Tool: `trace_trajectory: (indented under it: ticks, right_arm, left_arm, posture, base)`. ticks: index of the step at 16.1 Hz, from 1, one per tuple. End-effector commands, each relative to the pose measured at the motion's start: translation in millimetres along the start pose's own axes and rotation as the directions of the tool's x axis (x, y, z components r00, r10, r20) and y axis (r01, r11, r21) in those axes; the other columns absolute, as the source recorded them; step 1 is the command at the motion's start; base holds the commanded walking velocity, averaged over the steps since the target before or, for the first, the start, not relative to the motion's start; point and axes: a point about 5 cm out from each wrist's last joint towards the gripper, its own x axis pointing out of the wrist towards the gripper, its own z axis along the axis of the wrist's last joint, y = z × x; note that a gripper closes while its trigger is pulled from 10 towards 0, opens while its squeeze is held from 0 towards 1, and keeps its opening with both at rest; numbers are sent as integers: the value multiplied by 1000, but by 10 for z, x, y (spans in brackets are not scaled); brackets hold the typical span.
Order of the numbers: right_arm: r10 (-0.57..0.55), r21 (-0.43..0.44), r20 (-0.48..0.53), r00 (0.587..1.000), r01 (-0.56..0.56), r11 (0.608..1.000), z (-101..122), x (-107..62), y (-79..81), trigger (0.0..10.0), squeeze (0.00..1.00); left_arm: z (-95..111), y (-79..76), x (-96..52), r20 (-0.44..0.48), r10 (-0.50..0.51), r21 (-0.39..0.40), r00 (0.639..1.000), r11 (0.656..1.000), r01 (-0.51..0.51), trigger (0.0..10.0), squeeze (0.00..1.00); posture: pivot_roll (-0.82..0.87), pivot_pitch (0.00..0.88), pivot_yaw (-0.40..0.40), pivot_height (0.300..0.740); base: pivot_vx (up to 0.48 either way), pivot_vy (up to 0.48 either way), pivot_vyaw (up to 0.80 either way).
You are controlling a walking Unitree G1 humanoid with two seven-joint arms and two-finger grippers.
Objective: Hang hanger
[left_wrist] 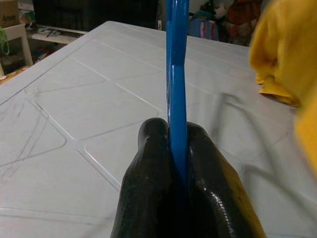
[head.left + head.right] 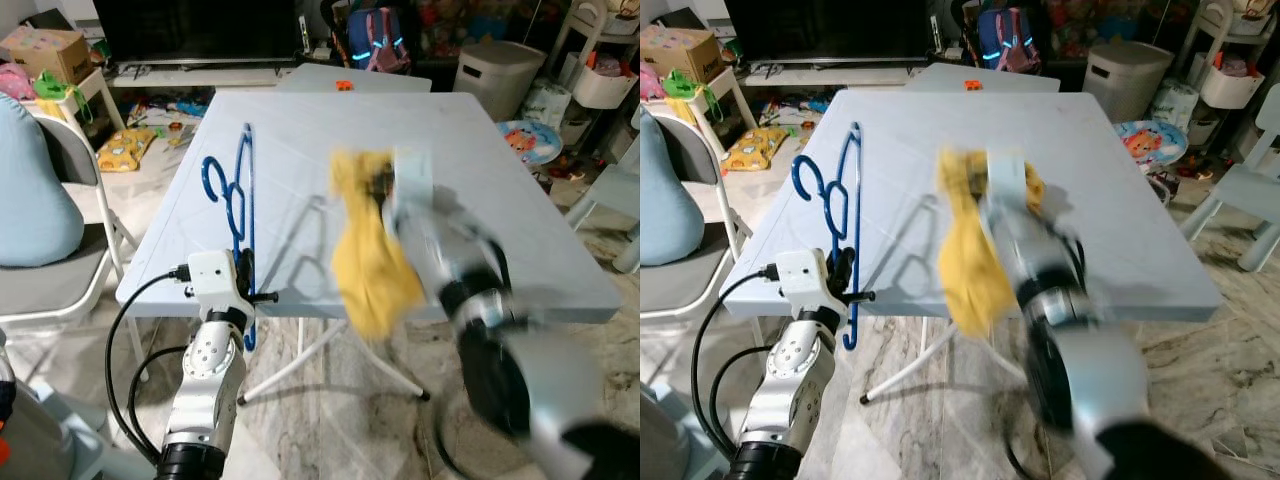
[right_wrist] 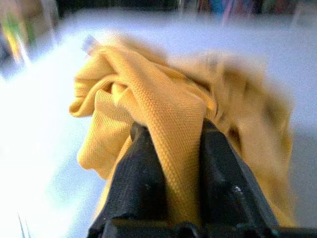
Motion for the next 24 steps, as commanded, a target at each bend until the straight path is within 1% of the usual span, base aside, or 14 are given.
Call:
trace_trajectory:
  ticks: [1,2,4,5,6,7,8,11,12,14,17,18,21,24]
  right_arm:
    - [-7,59,164,987,-3,998,405,18,58,0,0]
    - [15,132,311,950,-59,990,792,-3,151,0,0]
    - [59,83,415,908,-102,991,1006,-46,223,0,0]
    - [105,-27,344,933,-102,994,735,-20,252,10000,0]
    - [131,-131,263,956,-99,986,502,-7,261,10000,0]
    - [228,-278,113,967,-190,942,46,-34,272,10000,1000]
    - [247,-277,73,966,-219,936,-80,-50,256,10000,1000]
    - [293,-412,-76,953,-298,861,-602,-180,104,10000,1000]
    - [270,-472,-111,956,-290,833,-763,-245,-40,10000,1000]
    - [218,-528,-109,970,-242,814,-861,-327,-305,10000,1000]
    - [128,-598,-44,991,-128,791,-794,-350,-513,10000,1000]
    - [35,-618,34,999,-7,786,-679,-352,-678,10000,1000]
    - [-141,-574,171,975,215,790,-438,-372,-969,10000,1000]
    - [-118,-487,236,965,222,845,-314,-402,-991,10000,1000]
  left_arm:
    - [-73,-17,-18,-37,19,-18,999,1000,-20,10000,0]
    - [-73,-13,-24,-35,24,-17,999,1000,-24,10000,0]
    - [-75,-18,-30,-35,27,-15,999,1000,-27,10000,0]
    - [-77,-9,-34,-34,31,-16,999,999,-32,10000,0]
    - [-82,-4,-37,-36,34,-17,999,999,-35,10000,0]
    - [-94,-10,-45,-41,31,-19,999,999,-32,10000,0]
    - [-99,-14,-47,-43,29,-19,999,999,-30,10000,0]
    - [-112,-28,-48,-52,18,-20,998,1000,-19,10000,0]
    - [-111,-41,-35,-53,10,-19,999,1000,-11,10000,0]
    - [-107,-55,-24,-55,0,-17,998,1000,-1,10000,0]
    - [-109,-47,-19,-57,0,-17,998,1000,-1,10000,0]
    - [-107,-44,-13,-58,-2,-16,998,1000,1,10000,0]
    - [-98,-43,-9,-56,-5,-11,998,1000,4,10000,0]
    - [-69,-29,3,-39,-8,21,999,1000,9,10000,0]
  posture:
    - [4,0,-40,740]
    - [7,0,-40,740]
    - [9,0,-45,740]
    - [3,0,-43,740]
    - [2,0,-42,740]
    - [2,0,-42,740]
    - [2,0,-42,740]
    - [-22,6,-30,740]
    - [-30,7,-23,740]
    - [-36,9,-16,740]
    - [-39,8,-11,740]
    - [-39,7,-8,740]
    - [-38,5,-5,740]
    - [-38,4,-2,740]
  base:
    - [0,0,0]
    - [0,0,0]
    - [0,0,0]
    - [0,0,0]
    - [0,0,0]
    - [0,0,0]
    - [0,0,0]
    - [0,0,0]
    - [0,0,0]
    - [0,0,0]
    - [0,0,0]
    - [0,0,0]
    - [0,0,0]
    - [0,0,0]
